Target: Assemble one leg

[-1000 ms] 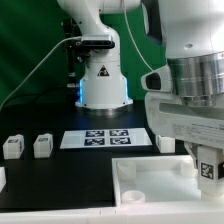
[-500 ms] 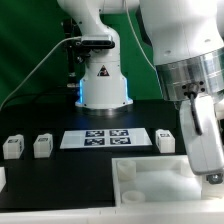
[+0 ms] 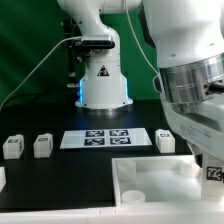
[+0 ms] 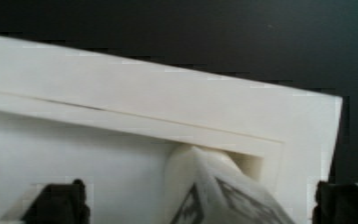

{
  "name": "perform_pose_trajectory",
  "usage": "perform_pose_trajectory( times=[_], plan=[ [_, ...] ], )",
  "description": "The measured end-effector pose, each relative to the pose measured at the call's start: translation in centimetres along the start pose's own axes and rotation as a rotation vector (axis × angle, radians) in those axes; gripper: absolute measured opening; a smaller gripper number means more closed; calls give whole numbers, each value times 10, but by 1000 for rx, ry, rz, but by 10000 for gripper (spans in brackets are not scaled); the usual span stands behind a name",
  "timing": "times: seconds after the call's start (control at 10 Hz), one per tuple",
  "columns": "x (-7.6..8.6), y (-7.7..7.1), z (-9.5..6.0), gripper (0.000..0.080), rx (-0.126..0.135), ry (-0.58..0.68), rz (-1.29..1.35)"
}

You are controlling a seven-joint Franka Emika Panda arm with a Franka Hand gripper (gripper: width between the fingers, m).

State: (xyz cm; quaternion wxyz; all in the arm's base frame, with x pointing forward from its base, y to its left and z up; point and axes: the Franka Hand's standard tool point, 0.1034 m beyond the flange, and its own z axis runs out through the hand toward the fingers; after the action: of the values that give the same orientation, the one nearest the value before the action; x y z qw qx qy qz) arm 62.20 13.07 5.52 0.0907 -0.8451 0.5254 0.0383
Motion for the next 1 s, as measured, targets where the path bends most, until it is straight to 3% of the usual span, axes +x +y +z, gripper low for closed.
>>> perform_pose_trajectory(
  times=[0.4,0.5,0.6,0.7,0.8,0.9,1.0],
  plan=[
    [2,1,1,649,-1,4,-439],
    [3,-1,-2,649,-51,33,-714],
    [5,-5,-5,649,-61,44,-880],
    [4,-5,-4,618,-49,39,-772],
    [4,-5,-4,443,-50,39,-781],
    [6,-4,-4,443,-49,40,-727],
    [10,0,-3,295,-52,44,-574]
  ],
)
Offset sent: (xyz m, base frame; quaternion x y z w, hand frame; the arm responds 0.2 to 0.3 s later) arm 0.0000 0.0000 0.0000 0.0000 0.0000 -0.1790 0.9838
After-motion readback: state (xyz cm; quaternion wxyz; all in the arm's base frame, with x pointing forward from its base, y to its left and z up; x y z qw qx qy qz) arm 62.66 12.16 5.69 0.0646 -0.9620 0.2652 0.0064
